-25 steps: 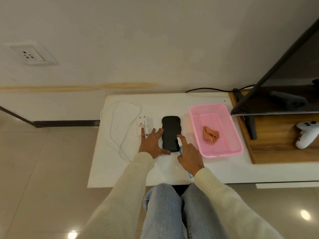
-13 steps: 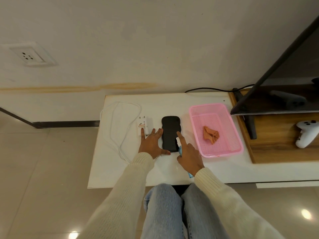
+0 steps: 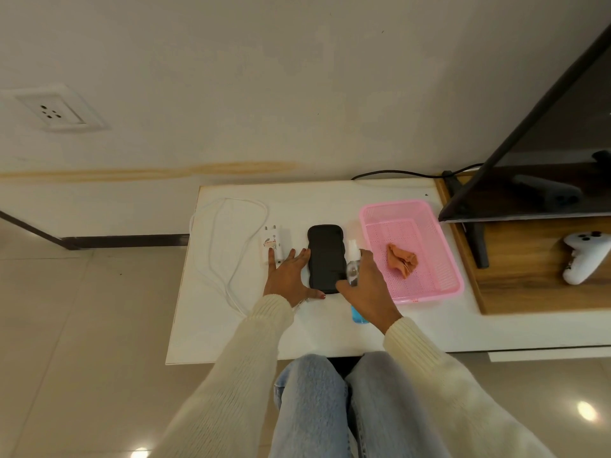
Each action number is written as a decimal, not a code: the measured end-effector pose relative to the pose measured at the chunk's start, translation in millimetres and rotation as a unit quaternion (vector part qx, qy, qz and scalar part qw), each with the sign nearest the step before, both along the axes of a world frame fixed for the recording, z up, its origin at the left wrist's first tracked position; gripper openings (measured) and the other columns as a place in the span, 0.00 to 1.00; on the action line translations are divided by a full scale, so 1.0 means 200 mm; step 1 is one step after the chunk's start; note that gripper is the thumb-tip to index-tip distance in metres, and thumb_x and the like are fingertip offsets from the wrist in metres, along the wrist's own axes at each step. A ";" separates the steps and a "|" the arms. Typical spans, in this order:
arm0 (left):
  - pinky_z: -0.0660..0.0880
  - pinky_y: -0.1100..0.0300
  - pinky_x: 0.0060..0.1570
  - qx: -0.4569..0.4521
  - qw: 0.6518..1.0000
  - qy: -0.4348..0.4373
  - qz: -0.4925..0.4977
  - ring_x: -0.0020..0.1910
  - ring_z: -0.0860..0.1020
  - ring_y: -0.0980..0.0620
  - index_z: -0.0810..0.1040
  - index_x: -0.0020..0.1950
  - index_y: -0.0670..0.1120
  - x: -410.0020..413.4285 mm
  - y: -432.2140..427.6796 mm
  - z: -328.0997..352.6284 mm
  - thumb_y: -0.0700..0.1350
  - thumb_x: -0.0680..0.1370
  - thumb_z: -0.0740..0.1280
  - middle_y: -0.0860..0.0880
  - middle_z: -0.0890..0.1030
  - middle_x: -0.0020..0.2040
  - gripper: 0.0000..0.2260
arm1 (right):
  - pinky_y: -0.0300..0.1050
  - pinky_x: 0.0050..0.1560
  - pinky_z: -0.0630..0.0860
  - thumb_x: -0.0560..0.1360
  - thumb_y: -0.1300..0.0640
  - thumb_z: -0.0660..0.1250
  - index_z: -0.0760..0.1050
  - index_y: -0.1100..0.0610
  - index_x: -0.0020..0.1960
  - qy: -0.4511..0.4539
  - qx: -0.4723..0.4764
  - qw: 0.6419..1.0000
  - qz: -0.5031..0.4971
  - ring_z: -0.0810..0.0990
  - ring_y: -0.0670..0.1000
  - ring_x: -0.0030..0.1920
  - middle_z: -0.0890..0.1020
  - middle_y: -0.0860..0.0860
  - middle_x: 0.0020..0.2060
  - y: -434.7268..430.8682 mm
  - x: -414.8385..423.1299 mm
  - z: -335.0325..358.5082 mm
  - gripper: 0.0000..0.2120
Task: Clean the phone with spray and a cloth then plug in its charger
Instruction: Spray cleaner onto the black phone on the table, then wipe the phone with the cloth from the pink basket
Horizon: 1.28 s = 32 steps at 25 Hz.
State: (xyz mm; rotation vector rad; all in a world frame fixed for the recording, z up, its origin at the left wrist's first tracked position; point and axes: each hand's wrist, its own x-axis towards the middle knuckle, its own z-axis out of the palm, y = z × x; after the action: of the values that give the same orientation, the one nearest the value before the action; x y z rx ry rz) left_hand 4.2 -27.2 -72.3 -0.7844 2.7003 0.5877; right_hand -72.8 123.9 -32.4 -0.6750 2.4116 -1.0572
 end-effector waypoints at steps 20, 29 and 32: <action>0.22 0.52 0.62 0.011 1.000 0.013 -0.007 0.76 0.50 0.54 0.49 0.77 0.54 0.00 -0.01 -0.01 0.69 0.65 0.68 0.51 0.57 0.77 0.48 | 0.40 0.46 0.75 0.67 0.51 0.75 0.75 0.57 0.54 0.094 -0.085 0.969 -0.210 0.80 0.50 0.45 0.83 0.51 0.48 0.11 -0.58 0.20 0.19; 0.23 0.51 0.63 0.012 1.000 0.013 -0.009 0.76 0.49 0.54 0.48 0.77 0.53 0.01 -0.01 0.00 0.68 0.66 0.69 0.52 0.56 0.77 0.48 | 0.53 0.53 0.78 0.68 0.54 0.75 0.74 0.59 0.56 0.092 -0.031 0.973 -0.210 0.81 0.56 0.50 0.82 0.56 0.53 0.09 -0.74 0.06 0.21; 0.24 0.50 0.64 0.010 1.000 0.010 -0.013 0.76 0.48 0.54 0.48 0.77 0.53 0.01 -0.01 0.00 0.68 0.66 0.69 0.52 0.55 0.77 0.48 | 0.55 0.55 0.78 0.68 0.54 0.75 0.73 0.60 0.57 0.089 -0.018 0.973 -0.212 0.80 0.57 0.51 0.81 0.57 0.52 0.09 -0.74 0.02 0.21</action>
State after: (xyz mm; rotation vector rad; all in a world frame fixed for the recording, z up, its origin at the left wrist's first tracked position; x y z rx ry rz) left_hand 5.7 -29.9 -73.1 -0.7403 2.7152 0.6189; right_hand -221.3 142.6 -28.1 -0.2764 2.7760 -1.2500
